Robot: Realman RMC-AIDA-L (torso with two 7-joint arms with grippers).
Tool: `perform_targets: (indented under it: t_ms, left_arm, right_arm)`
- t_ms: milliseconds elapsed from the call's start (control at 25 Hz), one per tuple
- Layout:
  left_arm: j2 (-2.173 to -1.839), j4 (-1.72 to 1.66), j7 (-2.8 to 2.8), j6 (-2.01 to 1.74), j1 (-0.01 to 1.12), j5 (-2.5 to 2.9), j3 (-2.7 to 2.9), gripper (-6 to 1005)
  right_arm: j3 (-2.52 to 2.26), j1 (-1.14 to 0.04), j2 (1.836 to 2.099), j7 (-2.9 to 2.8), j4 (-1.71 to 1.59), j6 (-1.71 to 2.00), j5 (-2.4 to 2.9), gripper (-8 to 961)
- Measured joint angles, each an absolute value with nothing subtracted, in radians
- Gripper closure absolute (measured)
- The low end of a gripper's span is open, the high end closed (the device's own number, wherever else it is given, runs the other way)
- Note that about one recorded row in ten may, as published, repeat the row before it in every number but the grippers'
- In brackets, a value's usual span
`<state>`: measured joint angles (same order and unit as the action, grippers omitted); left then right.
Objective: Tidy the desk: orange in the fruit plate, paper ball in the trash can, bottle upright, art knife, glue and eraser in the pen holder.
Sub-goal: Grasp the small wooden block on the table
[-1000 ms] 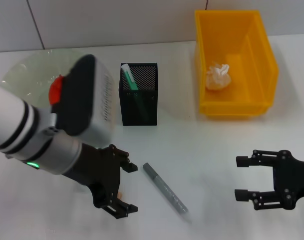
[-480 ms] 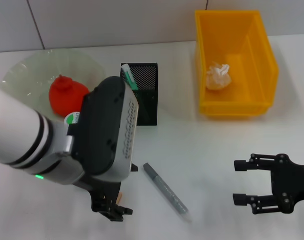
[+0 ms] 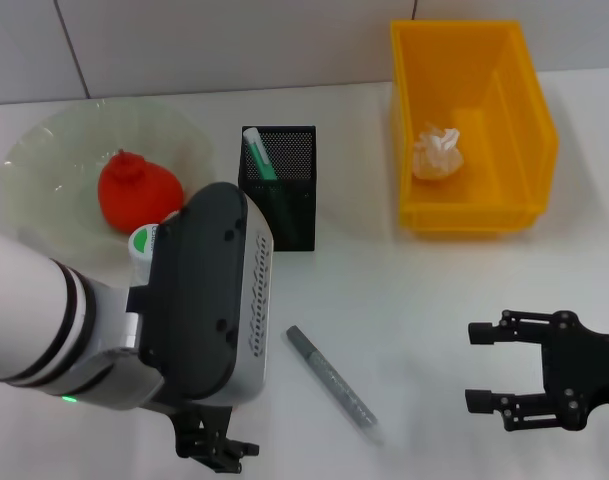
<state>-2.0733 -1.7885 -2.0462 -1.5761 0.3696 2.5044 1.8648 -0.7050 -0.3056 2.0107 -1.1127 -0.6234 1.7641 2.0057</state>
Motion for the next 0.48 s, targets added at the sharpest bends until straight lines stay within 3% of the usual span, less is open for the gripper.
perform_targets:
  t_ms: [480]
  left_arm:
    - [-2.079, -1.778, -2.353, -1.593, 0.417, 2.537, 1.904, 157]
  right_arm:
    - [-0.701, -0.304, 2.011, -1.112, -0.623, 1.751, 2.01, 165]
